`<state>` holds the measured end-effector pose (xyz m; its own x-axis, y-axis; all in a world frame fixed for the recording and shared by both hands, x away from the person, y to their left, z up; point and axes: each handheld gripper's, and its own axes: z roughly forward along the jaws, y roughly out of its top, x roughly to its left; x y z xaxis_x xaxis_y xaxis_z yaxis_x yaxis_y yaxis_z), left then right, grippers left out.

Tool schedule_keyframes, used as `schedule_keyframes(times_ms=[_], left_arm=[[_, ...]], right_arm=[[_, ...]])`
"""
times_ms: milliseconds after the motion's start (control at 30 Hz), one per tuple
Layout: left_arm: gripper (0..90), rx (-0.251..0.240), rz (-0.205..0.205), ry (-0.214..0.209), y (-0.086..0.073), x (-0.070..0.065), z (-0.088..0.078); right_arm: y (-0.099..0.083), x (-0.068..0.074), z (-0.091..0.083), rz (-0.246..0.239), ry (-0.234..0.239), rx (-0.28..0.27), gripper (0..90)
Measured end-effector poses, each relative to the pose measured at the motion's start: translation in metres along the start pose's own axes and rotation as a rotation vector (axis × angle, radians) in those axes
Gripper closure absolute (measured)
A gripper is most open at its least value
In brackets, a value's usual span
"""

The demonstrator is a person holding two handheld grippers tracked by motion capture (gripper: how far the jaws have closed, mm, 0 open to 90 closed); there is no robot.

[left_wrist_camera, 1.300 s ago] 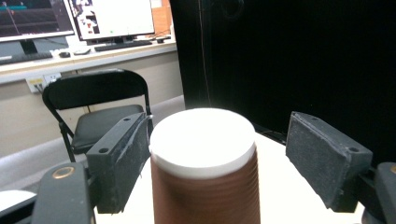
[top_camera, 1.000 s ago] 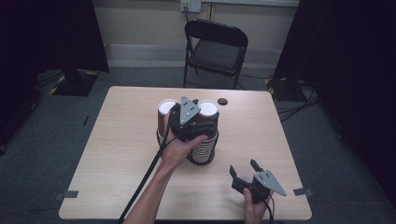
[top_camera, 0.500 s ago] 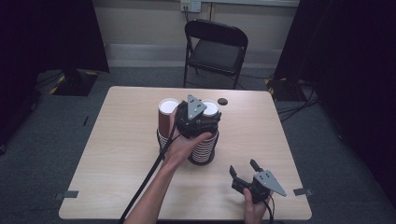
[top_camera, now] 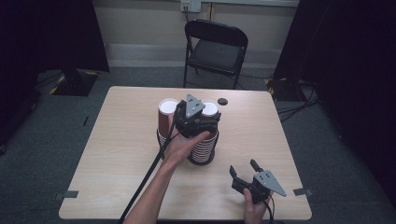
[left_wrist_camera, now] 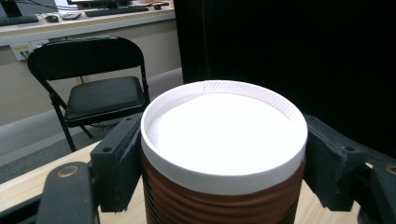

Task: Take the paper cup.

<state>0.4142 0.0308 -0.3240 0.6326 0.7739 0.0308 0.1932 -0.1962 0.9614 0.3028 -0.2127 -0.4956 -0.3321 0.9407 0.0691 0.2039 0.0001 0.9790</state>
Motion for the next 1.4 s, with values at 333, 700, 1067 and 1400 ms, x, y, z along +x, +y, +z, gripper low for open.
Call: schedule_keyframes(times_ms=[333, 700, 1067, 1400], left_arm=[[23.4, -0.035, 0.0, -0.024, 0.003, 0.001, -0.004], [23.4, -0.107, -0.007, -0.035, 0.011, 0.004, -0.014], [23.5, -0.179, -0.053, -0.02, 0.015, 0.007, -0.023], [23.5, -0.249, -0.084, -0.016, 0.02, 0.013, -0.037]], right_arm=[[0.0, 0.0, 0.0, -0.001, 0.0, -0.001, 14.7], [0.0, 0.0, 0.0, 0.0, 0.0, 0.001, 14.8], [0.0, 0.0, 0.0, 0.002, 0.003, 0.005, 14.9], [0.0, 0.0, 0.0, 0.001, 0.003, 0.005, 14.9]])
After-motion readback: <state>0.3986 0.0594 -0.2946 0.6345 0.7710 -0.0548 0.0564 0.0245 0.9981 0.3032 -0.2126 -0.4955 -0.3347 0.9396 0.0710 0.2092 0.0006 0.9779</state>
